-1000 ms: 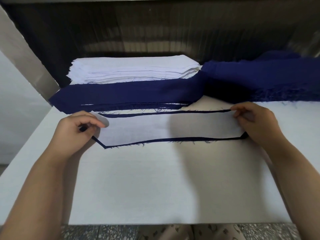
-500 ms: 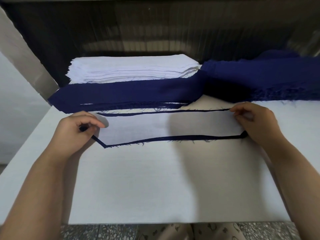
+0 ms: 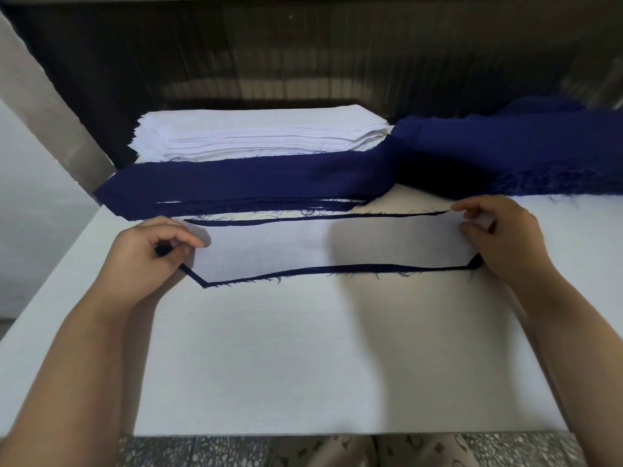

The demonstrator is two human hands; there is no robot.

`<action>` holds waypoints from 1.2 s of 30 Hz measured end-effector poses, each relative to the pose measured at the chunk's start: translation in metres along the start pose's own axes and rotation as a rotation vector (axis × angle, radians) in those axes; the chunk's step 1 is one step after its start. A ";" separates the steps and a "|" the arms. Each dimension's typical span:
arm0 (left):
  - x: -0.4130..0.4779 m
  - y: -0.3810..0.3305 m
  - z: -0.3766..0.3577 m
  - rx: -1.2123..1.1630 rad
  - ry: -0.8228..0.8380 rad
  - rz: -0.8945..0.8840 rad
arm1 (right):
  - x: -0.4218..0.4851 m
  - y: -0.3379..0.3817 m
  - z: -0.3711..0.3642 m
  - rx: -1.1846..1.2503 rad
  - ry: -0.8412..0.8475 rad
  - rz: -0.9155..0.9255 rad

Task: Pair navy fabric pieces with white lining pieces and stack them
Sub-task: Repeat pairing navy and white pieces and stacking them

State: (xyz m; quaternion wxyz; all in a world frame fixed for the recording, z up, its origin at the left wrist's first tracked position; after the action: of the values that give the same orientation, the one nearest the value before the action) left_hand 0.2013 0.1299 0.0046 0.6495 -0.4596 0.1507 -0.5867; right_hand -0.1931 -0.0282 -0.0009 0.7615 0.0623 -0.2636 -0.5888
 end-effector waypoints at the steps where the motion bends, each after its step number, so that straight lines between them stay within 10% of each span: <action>1: 0.000 0.000 0.000 0.005 -0.004 -0.003 | 0.000 0.000 0.000 -0.004 0.004 -0.006; 15: 0.002 0.001 0.003 0.152 -0.029 -0.039 | 0.001 -0.002 0.005 -0.163 -0.117 -0.080; 22: 0.001 0.003 0.000 0.052 -0.014 0.077 | -0.005 0.013 -0.002 -0.096 0.062 0.183; 36: 0.002 0.005 0.003 0.032 -0.050 0.086 | -0.003 0.013 -0.003 -0.112 0.128 0.153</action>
State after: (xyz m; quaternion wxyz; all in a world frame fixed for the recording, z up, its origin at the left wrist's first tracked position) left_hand 0.2065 0.1290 0.0030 0.6850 -0.4566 0.1447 -0.5490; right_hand -0.1810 -0.0221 0.0004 0.8219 0.0366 -0.1852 -0.5374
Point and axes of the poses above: each hand's wrist, its own x-axis towards the middle knuckle, its own z-axis out of the back of the hand, y = z × x, the point moved 2 cm from there along x, towards the middle knuckle, and after that the axes turned 13 degrees about -x, right-handed, at the moved point
